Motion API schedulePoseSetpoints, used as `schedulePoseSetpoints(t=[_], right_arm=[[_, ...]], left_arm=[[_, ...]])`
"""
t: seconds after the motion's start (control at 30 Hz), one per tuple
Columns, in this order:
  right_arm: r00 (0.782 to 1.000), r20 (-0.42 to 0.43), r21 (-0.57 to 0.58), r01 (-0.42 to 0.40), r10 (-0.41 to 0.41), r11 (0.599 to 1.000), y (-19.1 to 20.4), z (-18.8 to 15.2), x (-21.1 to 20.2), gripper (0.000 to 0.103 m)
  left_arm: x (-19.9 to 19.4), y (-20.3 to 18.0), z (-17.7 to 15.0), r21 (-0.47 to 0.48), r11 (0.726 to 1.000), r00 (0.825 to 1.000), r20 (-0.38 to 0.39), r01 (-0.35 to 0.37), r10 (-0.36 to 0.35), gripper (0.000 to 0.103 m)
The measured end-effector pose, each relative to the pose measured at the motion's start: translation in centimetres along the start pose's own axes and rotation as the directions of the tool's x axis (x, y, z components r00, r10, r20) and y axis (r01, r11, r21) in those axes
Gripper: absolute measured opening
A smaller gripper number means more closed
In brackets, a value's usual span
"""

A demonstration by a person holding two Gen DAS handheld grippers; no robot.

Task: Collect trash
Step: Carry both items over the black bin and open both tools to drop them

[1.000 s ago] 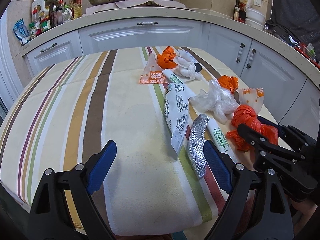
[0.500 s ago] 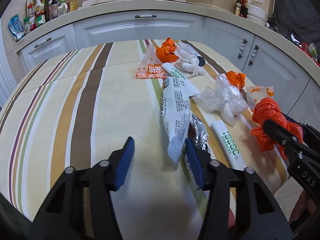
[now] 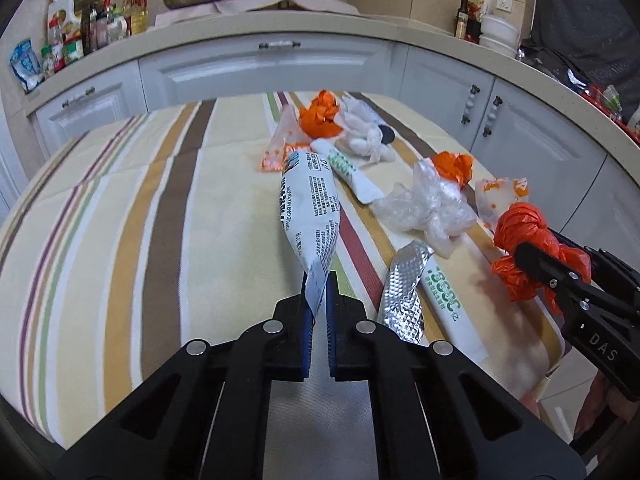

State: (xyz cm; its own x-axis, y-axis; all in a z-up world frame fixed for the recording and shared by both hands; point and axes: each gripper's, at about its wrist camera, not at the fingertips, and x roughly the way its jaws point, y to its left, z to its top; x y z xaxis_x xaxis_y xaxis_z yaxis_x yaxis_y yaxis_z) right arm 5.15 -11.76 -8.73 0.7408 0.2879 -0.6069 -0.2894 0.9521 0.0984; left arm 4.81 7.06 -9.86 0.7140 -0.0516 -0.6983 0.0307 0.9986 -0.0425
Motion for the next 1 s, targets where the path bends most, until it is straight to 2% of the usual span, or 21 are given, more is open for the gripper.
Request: schedulePoseSetpoints(t=[0.1, 0.23, 0.47, 0.63, 0.83, 1.0], right_arm=[[1.0, 0.01, 0.0, 0.003, -0.003, 1.0, -0.1, 0.0, -0.4, 0.041], [0.999, 0.03, -0.001, 0.013, -0.013, 1.0, -0.3, 0.1, -1.4, 0.041], [0.993, 0.091, 0.011, 0.075, -0.076, 0.997, -1.9, 0.6, -4.3, 0.041], [0.975, 0.134, 0.049, 0.172, -0.177, 0.984, -4.9, 1.3, -6.3, 0.041], [0.943, 0.145, 0.104, 0.287, -0.3, 0.952, -9.8, 1.2, -7.3, 0.041], [0.926, 0.135, 0.146, 0.334, -0.353, 0.931, -13.9, 1.1, -6.9, 0.041]], left_arm=[[-1.2, -0.3, 0.2, 0.016, 1.0, 0.999, 0.033, -0.016, 0.015, 0.005], [-2.6, -0.4, 0.9, 0.016, 1.0, 0.998, 0.057, -0.001, 0.0, 0.005], [-4.4, -2.6, 2.1, 0.058, 0.997, 0.995, 0.088, 0.048, -0.053, 0.005], [-4.5, -6.1, 2.9, 0.113, 0.986, 0.987, 0.095, 0.12, -0.131, 0.005], [-3.4, -12.1, 3.9, 0.211, 0.957, 0.972, 0.083, 0.201, -0.222, 0.005], [-1.6, -17.4, 4.5, 0.269, 0.932, 0.962, 0.057, 0.244, -0.269, 0.005]])
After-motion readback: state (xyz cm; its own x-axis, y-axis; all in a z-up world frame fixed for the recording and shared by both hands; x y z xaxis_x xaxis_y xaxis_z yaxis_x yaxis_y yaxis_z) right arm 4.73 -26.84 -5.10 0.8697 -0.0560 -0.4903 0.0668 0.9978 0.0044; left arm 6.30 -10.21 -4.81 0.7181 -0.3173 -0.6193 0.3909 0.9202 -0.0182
